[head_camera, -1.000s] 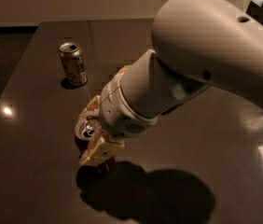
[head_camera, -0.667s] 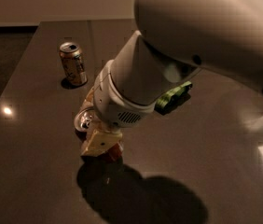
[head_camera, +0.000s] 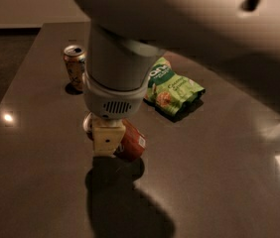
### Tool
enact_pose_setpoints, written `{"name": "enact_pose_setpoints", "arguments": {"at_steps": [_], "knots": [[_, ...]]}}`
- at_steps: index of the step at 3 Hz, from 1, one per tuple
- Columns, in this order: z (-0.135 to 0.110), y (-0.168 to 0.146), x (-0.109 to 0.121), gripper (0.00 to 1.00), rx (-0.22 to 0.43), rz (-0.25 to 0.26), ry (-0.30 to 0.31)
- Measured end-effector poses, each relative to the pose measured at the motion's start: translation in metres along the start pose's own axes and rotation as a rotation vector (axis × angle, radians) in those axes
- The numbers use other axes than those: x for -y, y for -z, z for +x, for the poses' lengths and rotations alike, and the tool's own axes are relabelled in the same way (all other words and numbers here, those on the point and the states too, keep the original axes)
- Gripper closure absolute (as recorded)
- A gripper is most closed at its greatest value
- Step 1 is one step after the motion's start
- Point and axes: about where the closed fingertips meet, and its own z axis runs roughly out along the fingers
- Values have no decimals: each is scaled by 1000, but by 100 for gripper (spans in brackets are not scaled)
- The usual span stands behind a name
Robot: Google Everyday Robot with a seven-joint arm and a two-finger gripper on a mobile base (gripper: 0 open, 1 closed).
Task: Knock coke can over
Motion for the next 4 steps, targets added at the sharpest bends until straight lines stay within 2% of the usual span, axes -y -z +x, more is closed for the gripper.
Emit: {"name": "enact_pose_setpoints", "arguments": {"at_steps": [1,2,4], "knots": [[5,-13,3,100,-116,-35,30],[7,-24,2,84,-179,-60,47],[5,-43,-1,38,-242,-84,83]]}}
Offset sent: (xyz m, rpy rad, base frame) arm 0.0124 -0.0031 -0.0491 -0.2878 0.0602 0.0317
